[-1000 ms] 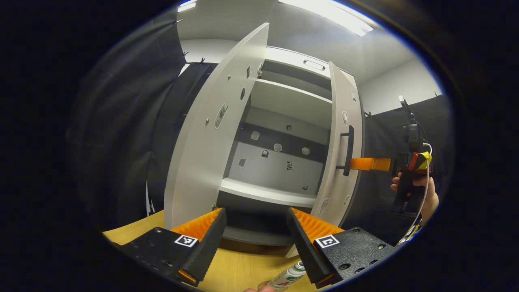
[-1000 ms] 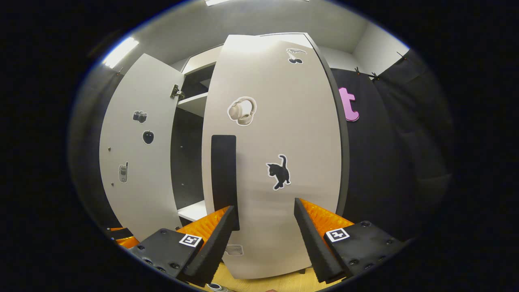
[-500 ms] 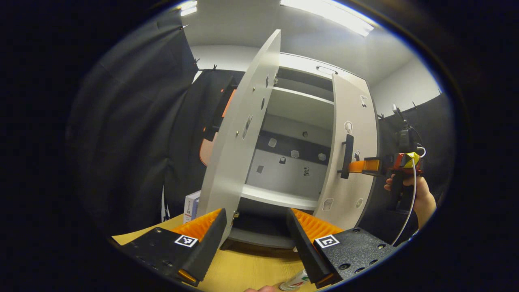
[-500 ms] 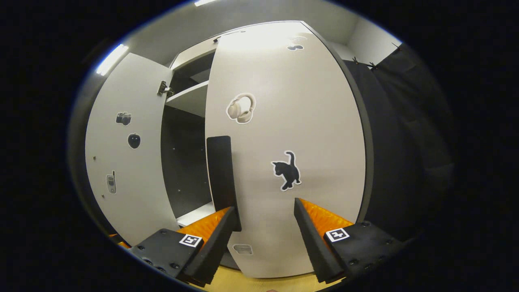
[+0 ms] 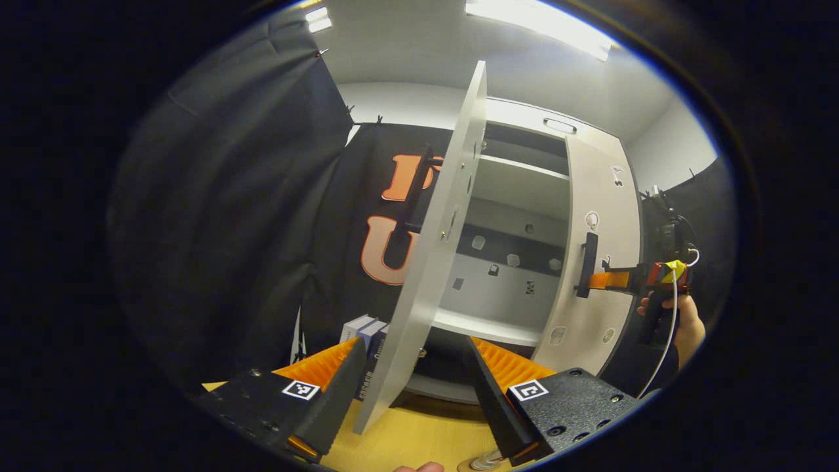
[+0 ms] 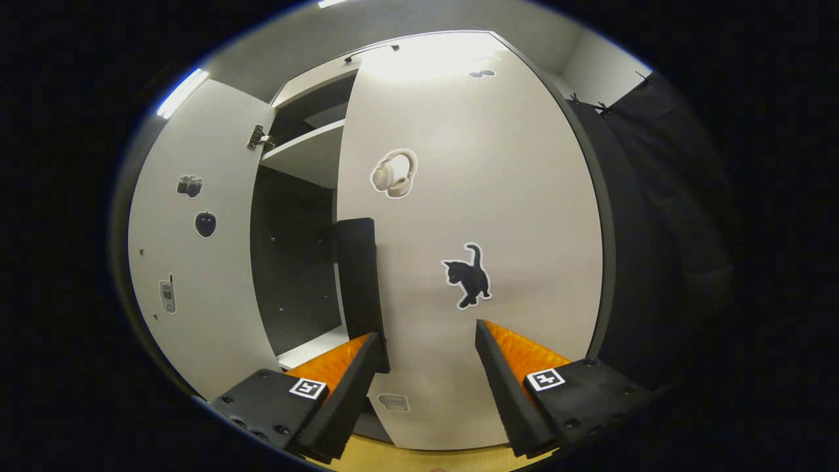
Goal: Grasp the bottle in the cabinet with the left hand and place it on the coaster, then close the right door with the right hand and the left door with the left hand.
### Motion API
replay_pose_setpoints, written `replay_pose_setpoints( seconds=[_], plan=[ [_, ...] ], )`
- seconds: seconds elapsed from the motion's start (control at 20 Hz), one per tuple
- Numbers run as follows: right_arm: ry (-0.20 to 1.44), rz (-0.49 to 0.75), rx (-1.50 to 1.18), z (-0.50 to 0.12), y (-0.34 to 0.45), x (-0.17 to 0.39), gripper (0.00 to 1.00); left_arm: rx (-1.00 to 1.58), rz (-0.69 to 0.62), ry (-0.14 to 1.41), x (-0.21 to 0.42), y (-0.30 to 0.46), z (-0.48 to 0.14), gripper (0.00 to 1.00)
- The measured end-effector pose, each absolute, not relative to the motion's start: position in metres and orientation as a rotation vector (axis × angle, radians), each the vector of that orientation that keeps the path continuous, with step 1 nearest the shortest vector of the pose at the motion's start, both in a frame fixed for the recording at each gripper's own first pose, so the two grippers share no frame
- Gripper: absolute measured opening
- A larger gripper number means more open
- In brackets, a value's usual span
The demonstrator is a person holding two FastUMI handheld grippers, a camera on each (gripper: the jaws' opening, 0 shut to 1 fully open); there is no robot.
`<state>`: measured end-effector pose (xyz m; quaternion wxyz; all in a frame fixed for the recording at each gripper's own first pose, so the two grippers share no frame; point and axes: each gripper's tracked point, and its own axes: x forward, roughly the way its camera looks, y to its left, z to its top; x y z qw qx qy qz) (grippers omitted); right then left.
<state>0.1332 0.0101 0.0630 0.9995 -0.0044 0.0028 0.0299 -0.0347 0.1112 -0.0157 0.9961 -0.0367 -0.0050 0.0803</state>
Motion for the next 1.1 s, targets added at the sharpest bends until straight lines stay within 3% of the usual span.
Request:
replay_pose_setpoints(
  seconds=[0.45,0.75,0.9,0.95,1.0,1.1],
  plan=[
    [-0.002,0.061,-0.028,0.061,-0.010,0.060,0.95,-0.038,0.387,-0.164,-0.004,0.209,0.080,0.90],
    [0.001,0.013,-0.021,0.055,-0.037,0.036,0.96,0.011,0.316,-0.179,0.050,0.199,0.102,0.90],
    [0.007,-0.016,-0.010,0.053,-0.050,0.028,0.95,0.045,0.311,-0.198,0.056,0.194,0.109,0.89],
    [0.008,-0.024,-0.005,0.052,-0.054,0.026,0.95,0.044,0.310,-0.201,0.056,0.192,0.109,0.84],
    [0.008,-0.033,0.002,0.051,-0.057,0.025,0.96,0.044,0.297,-0.200,0.058,0.188,0.109,0.89],
    [-0.001,-0.042,0.013,0.052,-0.061,0.023,0.96,0.048,0.259,-0.194,0.059,0.181,0.109,0.87]
  ],
)
